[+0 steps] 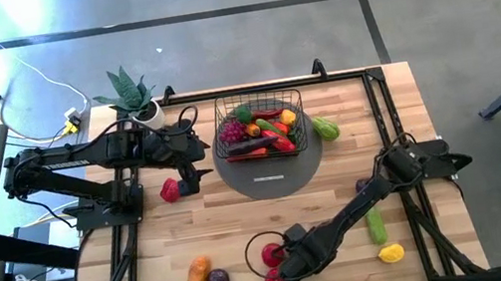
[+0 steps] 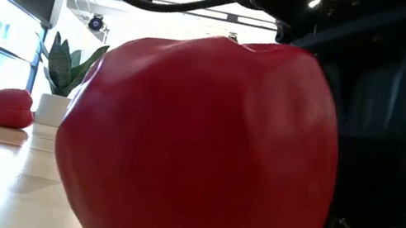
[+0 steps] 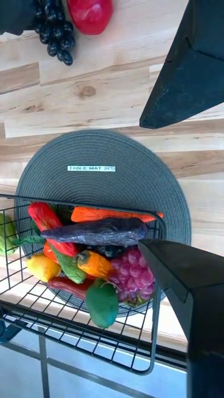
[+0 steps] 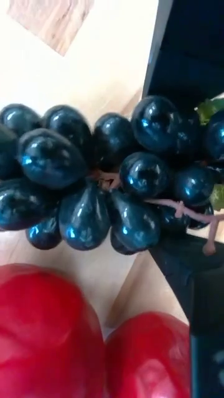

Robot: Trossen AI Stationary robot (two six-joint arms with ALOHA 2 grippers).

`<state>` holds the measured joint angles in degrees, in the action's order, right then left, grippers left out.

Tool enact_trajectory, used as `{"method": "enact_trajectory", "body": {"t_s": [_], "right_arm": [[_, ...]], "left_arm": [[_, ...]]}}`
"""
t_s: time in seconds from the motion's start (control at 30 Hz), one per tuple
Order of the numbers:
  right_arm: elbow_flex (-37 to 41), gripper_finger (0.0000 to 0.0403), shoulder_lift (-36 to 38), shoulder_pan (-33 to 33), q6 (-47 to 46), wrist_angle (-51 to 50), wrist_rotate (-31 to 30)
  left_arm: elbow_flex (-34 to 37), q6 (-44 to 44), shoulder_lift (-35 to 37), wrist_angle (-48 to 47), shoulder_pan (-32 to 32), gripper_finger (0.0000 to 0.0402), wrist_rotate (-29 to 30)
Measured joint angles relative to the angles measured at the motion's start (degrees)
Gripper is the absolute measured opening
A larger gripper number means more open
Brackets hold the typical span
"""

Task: Build produce basket
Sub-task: Put the grapes into the wire basket

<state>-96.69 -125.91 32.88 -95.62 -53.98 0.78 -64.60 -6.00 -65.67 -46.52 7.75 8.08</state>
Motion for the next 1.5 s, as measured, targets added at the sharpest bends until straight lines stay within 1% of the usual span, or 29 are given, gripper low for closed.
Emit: {"method": "enact_trajectory", "body": {"t_s": [0.07, 0.3, 0.37, 0.43, 0.6, 0.8, 1.13, 1.3, 1.5], "right_arm": [[0.0, 0.0223, 0.0, 0.0, 0.0, -0.1, -0.2], [-0.2, 0.0088, 0.2, 0.0, -2.6, -2.4, -0.2], [-0.2, 0.0062, 0.2, 0.0, -3.5, -2.9, -0.2], [-0.2, 0.0046, 0.2, 0.0, -3.6, -3.1, -0.2], [-2.2, 0.0036, 0.0, 0.1, -3.4, -5.9, -1.4], [-6.1, 0.0036, -0.2, -0.4, -6.1, -14.7, -4.9], [-13.0, 0.0036, -0.2, -2.1, -7.0, -24.0, -10.0], [-15.6, 0.0036, -0.2, -3.4, -4.9, -28.3, -11.7], [-17.6, 0.0036, -0.1, -5.3, -1.7, -32.2, -15.5]], "left_arm": [[0.0, 0.0, 0.0, 0.0, 0.0, 0.0296, 0.0], [0.0, 0.0, 0.0, 0.0, 0.0, 0.0296, 0.0], [0.0, -0.1, 0.0, 0.0, 0.0, 0.0296, 0.0], [0.0, -0.1, 0.0, 0.0, 0.0, 0.0296, 0.0], [0.0, -0.1, 0.0, 0.0, 0.0, 0.0296, 0.0], [0.0, -0.1, 0.0, 0.0, 0.0, 0.0296, 0.0], [0.0, -0.2, 0.0, 0.0, 0.0, 0.0296, 0.0], [0.0, -0.2, 0.0, 0.0, 0.0, 0.0296, 0.0], [0.0, -0.2, 0.0, 0.0, 0.0, 0.0296, 0.0]]}}
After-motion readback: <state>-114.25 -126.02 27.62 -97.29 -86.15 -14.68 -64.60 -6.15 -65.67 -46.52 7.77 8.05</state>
